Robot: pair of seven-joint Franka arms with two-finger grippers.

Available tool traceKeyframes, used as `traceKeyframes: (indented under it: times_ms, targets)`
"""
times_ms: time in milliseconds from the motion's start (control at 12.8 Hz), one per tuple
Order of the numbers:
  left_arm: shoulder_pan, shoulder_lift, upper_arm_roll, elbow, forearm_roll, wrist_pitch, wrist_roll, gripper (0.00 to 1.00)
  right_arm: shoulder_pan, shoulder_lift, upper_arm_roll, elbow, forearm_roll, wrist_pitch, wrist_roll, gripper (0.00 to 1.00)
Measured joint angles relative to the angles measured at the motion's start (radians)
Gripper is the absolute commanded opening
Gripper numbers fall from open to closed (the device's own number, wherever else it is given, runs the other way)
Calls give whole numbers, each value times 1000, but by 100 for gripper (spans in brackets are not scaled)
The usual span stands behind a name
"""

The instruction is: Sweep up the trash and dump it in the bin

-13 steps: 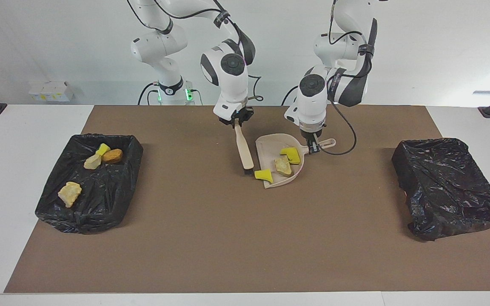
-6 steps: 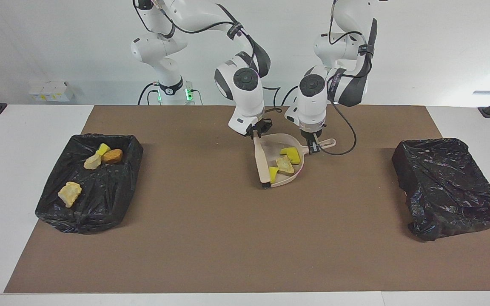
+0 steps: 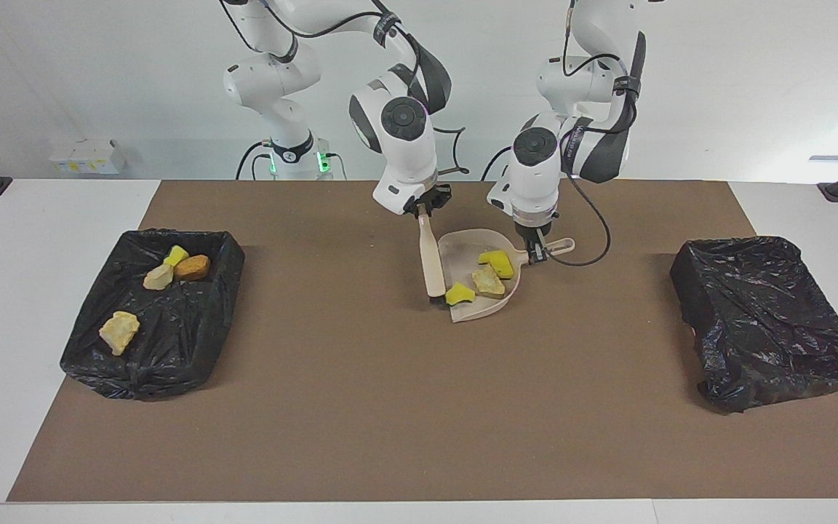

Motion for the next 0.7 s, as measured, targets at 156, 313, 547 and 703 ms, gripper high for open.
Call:
traceKeyframes:
  times_ms: [156,313,547,703]
  targets:
    - [1,0,14,4,0,1,30,0,-8,-41,-1,-13,0,-61,3,0]
    - [1,0,23,4,0,2,43,0,-2,-69,1,-48,0,-65,11,0]
    - [1,0,23,3,0,3,43,0,1,-93,4,-104,0,-44,11,0]
    - [1,0,23,2,0,4,42,0,-1,-114,3,-160,0,4,-7,0]
